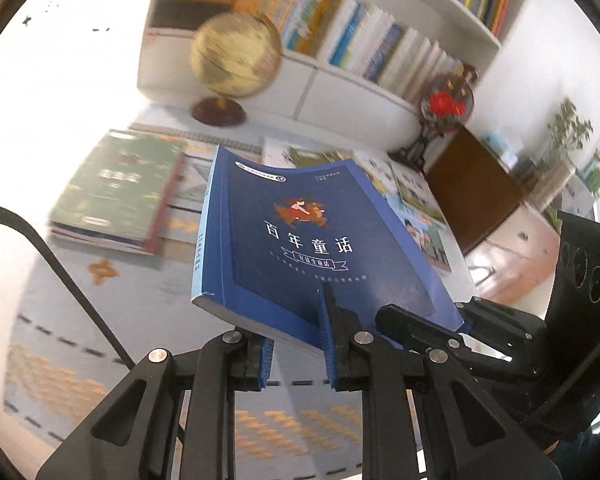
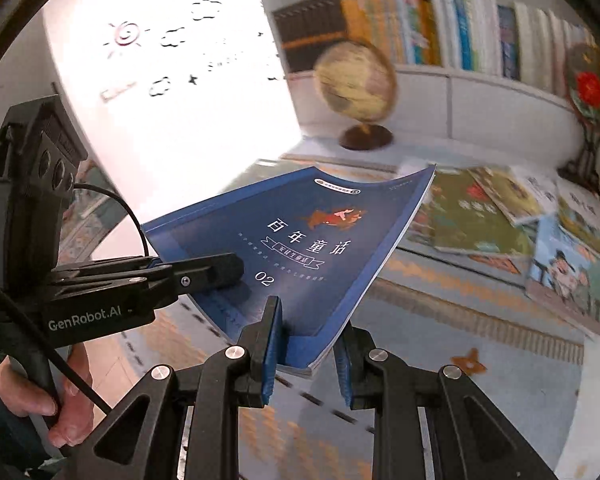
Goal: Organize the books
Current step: 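Carry the blue book toward the globe and lower it onto the stack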
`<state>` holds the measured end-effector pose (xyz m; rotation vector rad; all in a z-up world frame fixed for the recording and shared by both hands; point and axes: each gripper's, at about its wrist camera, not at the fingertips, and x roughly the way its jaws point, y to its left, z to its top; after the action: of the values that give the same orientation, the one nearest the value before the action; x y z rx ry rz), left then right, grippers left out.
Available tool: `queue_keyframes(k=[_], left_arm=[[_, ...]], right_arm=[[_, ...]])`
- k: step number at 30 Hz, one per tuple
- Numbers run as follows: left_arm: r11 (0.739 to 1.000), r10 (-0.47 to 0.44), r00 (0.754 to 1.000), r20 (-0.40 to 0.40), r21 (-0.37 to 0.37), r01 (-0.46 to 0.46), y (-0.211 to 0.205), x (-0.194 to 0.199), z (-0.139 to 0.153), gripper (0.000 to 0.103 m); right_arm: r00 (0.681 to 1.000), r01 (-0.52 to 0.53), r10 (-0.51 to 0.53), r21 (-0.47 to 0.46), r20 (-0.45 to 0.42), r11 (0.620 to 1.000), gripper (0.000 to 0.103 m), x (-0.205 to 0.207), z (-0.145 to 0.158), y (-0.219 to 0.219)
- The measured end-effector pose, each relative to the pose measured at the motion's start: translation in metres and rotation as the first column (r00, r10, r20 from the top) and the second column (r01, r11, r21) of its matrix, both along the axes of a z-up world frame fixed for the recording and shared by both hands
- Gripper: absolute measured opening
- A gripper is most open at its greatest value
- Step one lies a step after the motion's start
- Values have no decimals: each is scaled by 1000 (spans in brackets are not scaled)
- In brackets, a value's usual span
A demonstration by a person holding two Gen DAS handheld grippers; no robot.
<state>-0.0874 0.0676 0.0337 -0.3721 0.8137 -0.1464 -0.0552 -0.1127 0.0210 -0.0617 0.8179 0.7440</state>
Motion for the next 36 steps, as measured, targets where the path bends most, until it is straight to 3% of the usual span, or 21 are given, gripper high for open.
queue_keyframes(k=[8,19,27,36], left_arm=[[999,49,998,40,6,-49,90,19,12,17],[998,0,997,-82,-55,-5,208,115,-55,18],[991,-33,989,-145,-135,14,239,148,-84,23],[980,27,963,-268,-182,-78,266,145,-106,28]], right_arm=[[999,-46,45,31,25,998,25,22,16,87],[990,41,-37,22,-140,999,26,114,-42,217],[974,102,-98,10,-206,995,27,151,-68,244],[950,138,-128,16,-284,990,27,163,-92,249]])
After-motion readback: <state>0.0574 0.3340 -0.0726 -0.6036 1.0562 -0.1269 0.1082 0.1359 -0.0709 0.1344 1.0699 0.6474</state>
